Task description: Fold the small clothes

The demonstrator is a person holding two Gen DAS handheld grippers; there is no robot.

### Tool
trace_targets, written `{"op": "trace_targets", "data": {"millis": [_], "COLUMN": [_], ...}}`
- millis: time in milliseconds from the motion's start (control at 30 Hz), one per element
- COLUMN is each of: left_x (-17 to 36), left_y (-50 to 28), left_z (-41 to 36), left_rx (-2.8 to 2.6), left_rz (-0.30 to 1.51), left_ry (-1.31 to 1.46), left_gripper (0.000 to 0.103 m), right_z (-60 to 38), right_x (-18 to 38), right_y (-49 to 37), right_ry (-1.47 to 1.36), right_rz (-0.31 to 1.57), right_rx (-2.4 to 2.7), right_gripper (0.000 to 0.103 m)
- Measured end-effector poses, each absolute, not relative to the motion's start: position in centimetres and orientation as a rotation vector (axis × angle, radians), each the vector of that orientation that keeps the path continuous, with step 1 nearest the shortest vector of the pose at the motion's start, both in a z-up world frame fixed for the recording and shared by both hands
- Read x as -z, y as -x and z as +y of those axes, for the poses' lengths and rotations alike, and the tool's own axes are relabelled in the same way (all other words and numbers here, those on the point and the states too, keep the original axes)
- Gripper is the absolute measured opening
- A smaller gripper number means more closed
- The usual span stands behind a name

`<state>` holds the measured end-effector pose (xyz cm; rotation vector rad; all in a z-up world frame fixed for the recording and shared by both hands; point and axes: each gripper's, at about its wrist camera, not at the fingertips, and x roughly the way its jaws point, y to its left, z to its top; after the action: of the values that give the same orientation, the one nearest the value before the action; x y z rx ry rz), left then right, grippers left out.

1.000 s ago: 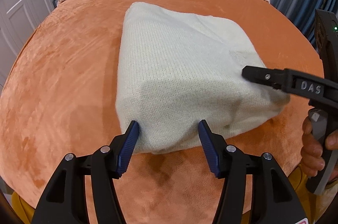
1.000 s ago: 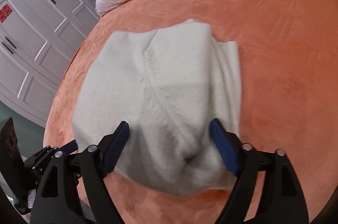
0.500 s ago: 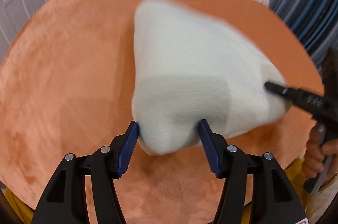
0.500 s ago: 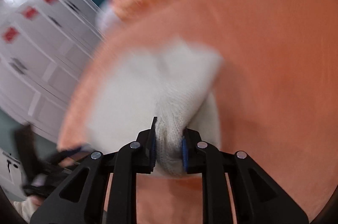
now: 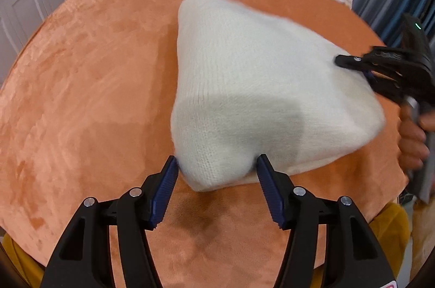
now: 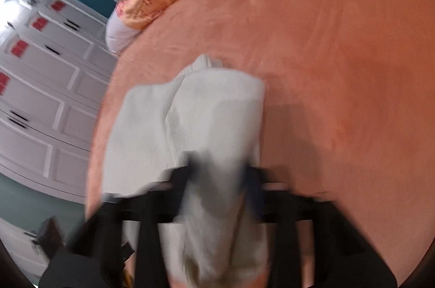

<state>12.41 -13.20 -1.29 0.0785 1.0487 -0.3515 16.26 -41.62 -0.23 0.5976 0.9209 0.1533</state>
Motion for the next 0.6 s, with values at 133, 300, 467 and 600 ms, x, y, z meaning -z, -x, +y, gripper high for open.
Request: {"op": "trace_targets", "data": {"millis": [133,300,467,600], "left_x": [-1.3,-0.2,2.4,2.2], "left_y": [-12.3,-14.1,-15.2,-14.8], "left_z": [-13.0,-13.4,-12.9,-13.4], "left_rx": [0.354,0.337,0.32,0.312], "left_rz": [0.97,1.019,1.083,1.079], "left_ry": [-0.065,-0.067,-0.032,-0.064], "left_gripper": [0.057,0.058,0.061,0.061], "right_z": [-39.3,-40.2,-40.9,-38.9], "right_x": [-4.5,3.3,0.3,-1.4], "right_y": [-17.3,-19.7,-14.2,-8.6], "right_ry": [-0.482,-0.447,-0.51,-0.435], "right_rz": [0.782,1.041,0.917,0.893], "right_rx": [-0.232,-0.085,-0.066,-0.071], "right_gripper": [0.01,0.013,0.016,0.016]}}
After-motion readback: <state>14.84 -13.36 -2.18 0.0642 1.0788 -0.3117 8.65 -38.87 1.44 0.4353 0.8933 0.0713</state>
